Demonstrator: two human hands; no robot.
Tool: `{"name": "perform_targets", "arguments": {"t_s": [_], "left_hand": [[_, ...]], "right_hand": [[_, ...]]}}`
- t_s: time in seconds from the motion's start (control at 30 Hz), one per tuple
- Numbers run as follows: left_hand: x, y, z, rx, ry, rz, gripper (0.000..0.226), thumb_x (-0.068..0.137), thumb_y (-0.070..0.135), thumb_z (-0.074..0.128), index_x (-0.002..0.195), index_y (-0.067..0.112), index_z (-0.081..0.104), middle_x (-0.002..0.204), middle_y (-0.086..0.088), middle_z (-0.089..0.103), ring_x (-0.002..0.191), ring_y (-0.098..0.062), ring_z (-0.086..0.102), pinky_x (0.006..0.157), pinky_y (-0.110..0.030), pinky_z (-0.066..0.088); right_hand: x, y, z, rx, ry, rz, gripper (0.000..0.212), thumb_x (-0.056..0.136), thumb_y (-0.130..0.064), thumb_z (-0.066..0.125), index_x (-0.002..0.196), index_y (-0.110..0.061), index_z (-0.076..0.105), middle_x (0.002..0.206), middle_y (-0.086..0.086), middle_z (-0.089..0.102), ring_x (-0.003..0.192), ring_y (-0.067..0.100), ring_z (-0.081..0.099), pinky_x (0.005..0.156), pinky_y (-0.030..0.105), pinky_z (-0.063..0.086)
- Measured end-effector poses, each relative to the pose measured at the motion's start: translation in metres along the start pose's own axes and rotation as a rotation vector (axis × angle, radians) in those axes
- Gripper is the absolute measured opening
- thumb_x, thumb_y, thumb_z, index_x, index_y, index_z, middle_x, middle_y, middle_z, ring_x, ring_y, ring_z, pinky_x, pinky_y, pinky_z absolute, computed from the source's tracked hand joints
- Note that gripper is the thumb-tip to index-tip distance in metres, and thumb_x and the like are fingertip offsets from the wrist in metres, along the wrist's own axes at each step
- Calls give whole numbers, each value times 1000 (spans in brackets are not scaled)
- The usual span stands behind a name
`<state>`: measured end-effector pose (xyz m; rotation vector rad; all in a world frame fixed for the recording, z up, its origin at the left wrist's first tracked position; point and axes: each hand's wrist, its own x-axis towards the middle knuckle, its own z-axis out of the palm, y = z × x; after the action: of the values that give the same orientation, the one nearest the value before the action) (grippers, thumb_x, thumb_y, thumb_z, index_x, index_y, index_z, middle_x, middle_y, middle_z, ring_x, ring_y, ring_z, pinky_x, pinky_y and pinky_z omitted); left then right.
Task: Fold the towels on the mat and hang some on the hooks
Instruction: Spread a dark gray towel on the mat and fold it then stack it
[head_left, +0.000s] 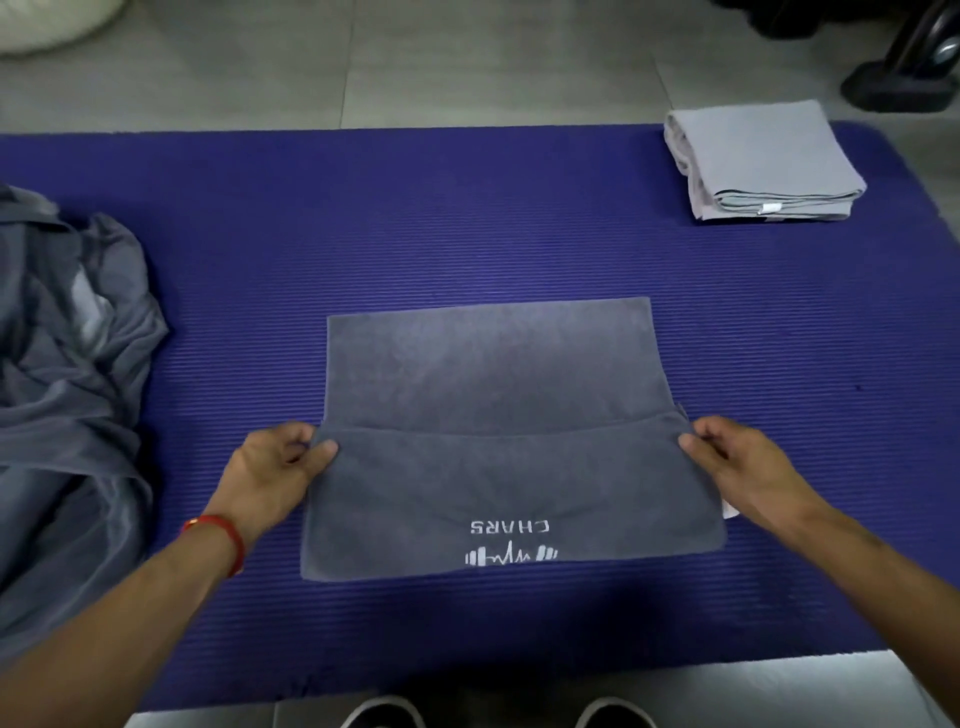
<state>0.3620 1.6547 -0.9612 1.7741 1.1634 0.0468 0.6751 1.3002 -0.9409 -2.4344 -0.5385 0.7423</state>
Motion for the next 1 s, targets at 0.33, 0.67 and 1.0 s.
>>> {"name": "perform_targets", "arguments": {"t_s": [0.33, 0.67, 1.0], "left_hand": [[64, 67, -9, -61, 309, 189, 7, 98, 33, 63, 97, 26, 64, 83, -2, 73, 77, -18, 69, 75, -36, 55], [117, 38, 1, -44, 334, 28, 11, 93, 28, 69, 85, 20, 67, 85, -3, 72, 79, -22, 66, 86, -45, 58], [33, 59, 68, 780, 353, 588, 44, 98, 36, 40, 135, 17, 53, 142, -13, 50, 128, -38, 46, 97, -57, 41]], "right_hand": [[89, -52, -22, 44, 298, -127, 20, 105, -33, 51, 104, -15, 60, 95, 7, 69, 86, 30, 64, 78, 39, 50], [118, -43, 10, -68, 376, -21, 25, 104, -28, 57, 116, -7, 65, 102, 8, 70, 84, 18, 57, 78, 29, 45], [62, -73, 73, -588, 386, -472, 44, 99, -37, 41, 137, -21, 55, 149, 9, 49, 139, 32, 44, 116, 62, 23]]}}
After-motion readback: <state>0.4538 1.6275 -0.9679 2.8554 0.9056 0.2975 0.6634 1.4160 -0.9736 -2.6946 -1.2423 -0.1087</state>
